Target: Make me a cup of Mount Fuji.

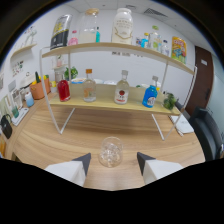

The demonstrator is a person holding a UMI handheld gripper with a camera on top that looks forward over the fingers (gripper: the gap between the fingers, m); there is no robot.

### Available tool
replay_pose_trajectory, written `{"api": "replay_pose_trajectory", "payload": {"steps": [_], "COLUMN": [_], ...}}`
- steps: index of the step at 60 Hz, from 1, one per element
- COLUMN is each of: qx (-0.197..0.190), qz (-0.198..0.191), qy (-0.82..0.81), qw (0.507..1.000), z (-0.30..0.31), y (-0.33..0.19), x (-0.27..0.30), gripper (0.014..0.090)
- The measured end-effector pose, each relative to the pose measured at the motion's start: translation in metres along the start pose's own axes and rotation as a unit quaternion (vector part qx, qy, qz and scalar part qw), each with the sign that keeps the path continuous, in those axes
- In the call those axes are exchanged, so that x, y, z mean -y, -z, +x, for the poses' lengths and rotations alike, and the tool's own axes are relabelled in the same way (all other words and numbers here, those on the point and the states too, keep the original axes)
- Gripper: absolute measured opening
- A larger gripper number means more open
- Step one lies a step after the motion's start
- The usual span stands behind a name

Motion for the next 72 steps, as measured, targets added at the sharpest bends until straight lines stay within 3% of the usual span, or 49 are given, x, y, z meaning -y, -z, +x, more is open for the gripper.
{"api": "replay_pose_trajectory", "payload": {"steps": [11, 20, 33, 45, 50, 58, 64, 68, 72], "qx": [-0.001, 0.017, 0.040, 0.037, 0.027, 0.017, 0.018, 0.010, 0.010], "qz": [0.019, 0.057, 0.162, 0.203, 0.206, 0.192, 0.184, 0.182, 0.184], "qy": [0.002, -0.016, -0.024, -0.029, -0.027, -0.023, -0.017, -0.017, -0.023], "qw": [1.000, 0.998, 0.986, 0.978, 0.978, 0.981, 0.983, 0.983, 0.983], "z": [-0.001, -0.021, -0.060, -0.071, -0.068, -0.070, -0.075, -0.074, -0.074], "y": [0.014, 0.025, 0.010, -0.041, -0.067, -0.101, -0.114, -0.120, -0.120], "x": [-0.002, 0.001, 0.078, 0.148, 0.164, 0.172, 0.170, 0.168, 0.169], "gripper": [0.0861, 0.0862, 0.0864, 0.0844, 0.0793, 0.0632, 0.0504, 0.0375, 0.0369]}}
